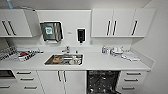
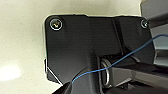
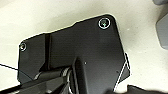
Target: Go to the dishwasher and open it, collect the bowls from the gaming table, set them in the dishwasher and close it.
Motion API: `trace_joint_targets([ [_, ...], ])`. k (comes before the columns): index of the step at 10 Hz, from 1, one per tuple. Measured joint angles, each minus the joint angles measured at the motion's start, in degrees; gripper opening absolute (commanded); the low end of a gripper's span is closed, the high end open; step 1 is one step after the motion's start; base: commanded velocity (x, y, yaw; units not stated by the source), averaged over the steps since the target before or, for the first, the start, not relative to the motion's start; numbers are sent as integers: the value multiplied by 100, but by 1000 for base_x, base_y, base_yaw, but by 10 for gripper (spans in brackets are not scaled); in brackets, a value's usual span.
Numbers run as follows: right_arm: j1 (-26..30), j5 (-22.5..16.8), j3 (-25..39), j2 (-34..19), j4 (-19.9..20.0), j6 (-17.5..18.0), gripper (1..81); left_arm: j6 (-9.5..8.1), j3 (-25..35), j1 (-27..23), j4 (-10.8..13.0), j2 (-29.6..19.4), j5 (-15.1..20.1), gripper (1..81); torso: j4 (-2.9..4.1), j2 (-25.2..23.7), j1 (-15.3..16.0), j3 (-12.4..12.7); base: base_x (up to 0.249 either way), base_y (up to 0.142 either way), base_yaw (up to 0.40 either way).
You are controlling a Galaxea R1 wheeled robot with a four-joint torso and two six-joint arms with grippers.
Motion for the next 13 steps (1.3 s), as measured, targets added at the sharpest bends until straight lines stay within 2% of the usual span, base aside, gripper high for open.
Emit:
trace_joint_targets([
  [7,18,-6,-701,507,0,22,811,18,-920,4,1,603,15,811,0,4,-2,2,0,0,0],
  [11,20,-6,-811,625,0,17,811,20,-1548,-29,6,1073,-13,811,0,4,-2,2,0,0,0],
  [13,20,-6,-794,669,-2,17,811,22,-1585,-27,6,1139,-22,811,0,4,-2,2,0,0,0],
])
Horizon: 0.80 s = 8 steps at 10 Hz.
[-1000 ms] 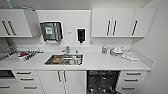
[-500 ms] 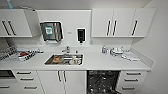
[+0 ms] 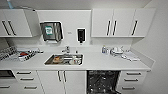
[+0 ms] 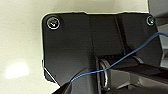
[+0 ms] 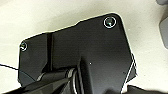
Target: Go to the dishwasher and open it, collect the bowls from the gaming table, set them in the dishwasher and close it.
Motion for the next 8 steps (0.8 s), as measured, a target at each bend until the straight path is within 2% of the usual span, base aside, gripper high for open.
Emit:
trace_joint_targets([
  [8,18,-2,2,20,0,0,811,-2,-33,0,-5,-71,0,811,0,2,0,0,0,0,1],
])
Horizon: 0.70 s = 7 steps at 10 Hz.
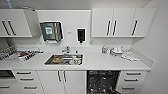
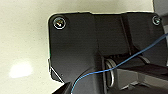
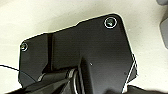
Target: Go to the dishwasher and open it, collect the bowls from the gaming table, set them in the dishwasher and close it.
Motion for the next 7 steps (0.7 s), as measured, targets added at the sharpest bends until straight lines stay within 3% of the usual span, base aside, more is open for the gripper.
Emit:
trace_joint_targets([
  [7,-20,-26,11,11,-12,-2,811,24,2,9,2,-89,-185,811,0,2,-2,0,0,0,324],
])
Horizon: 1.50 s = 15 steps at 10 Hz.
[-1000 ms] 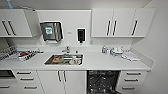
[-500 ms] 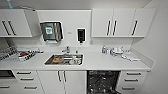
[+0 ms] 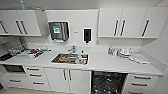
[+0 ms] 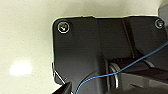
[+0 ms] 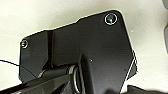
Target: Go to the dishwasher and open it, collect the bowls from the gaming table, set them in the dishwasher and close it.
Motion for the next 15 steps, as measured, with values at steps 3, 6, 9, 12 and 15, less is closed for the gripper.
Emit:
trace_joint_targets([
  [3,76,34,-13,0,0,-4,811,20,0,33,24,26,-35,811,0,0,0,0,0,0,356],
  [6,76,26,-20,-15,-7,-20,811,46,-2,72,236,11,-321,811,0,0,0,0,0,0,357],
  [9,76,26,-20,-28,-29,-83,811,57,0,115,389,9,-400,811,0,0,0,2,0,0,357],
  [12,73,26,-20,-15,-29,-83,811,57,-2,101,394,11,-404,811,0,0,0,2,0,0,357],
  [15,61,26,-16,5,-29,-83,811,57,0,101,394,13,-397,811,0,0,0,2,0,0,357],
])
